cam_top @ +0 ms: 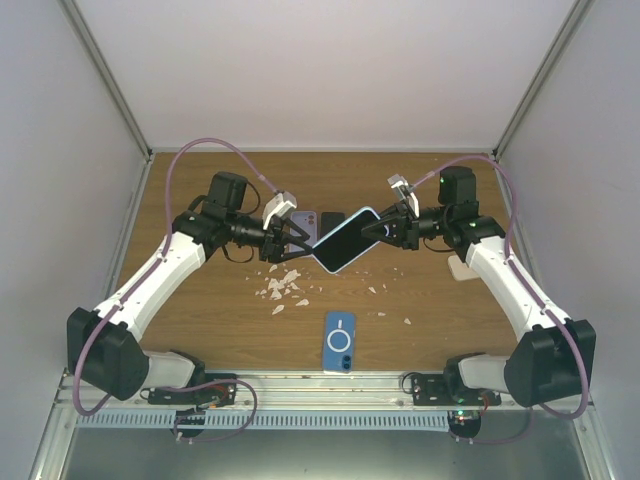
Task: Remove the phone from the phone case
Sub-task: Remove the phone case from the phone.
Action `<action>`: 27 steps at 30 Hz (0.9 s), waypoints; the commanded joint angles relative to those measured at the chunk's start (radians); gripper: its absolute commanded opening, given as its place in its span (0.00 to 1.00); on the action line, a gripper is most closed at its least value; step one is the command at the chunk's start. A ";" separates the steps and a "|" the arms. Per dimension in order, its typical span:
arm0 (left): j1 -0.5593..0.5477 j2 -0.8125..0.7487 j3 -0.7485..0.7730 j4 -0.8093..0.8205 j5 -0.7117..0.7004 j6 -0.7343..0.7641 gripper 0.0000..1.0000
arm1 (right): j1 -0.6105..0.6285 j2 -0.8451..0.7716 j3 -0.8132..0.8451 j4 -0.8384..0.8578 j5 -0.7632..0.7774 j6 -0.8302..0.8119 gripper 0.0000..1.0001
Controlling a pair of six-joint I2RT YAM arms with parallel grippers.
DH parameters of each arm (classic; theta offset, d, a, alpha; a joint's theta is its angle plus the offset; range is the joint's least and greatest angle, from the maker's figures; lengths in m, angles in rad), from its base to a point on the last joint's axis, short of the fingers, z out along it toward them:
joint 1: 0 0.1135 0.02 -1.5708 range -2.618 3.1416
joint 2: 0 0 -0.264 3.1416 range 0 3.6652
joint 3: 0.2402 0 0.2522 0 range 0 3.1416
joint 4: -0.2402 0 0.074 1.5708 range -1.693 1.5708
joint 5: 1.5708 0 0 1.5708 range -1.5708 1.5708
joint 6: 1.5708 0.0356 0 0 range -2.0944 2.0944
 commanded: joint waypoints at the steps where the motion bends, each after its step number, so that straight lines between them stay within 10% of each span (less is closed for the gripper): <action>1: -0.004 0.008 0.009 0.053 -0.063 -0.003 0.51 | 0.010 -0.029 0.003 0.045 -0.084 0.012 0.00; 27: 0.003 0.073 -0.001 0.100 -0.314 -0.035 0.21 | 0.024 -0.046 0.017 -0.012 -0.198 -0.034 0.01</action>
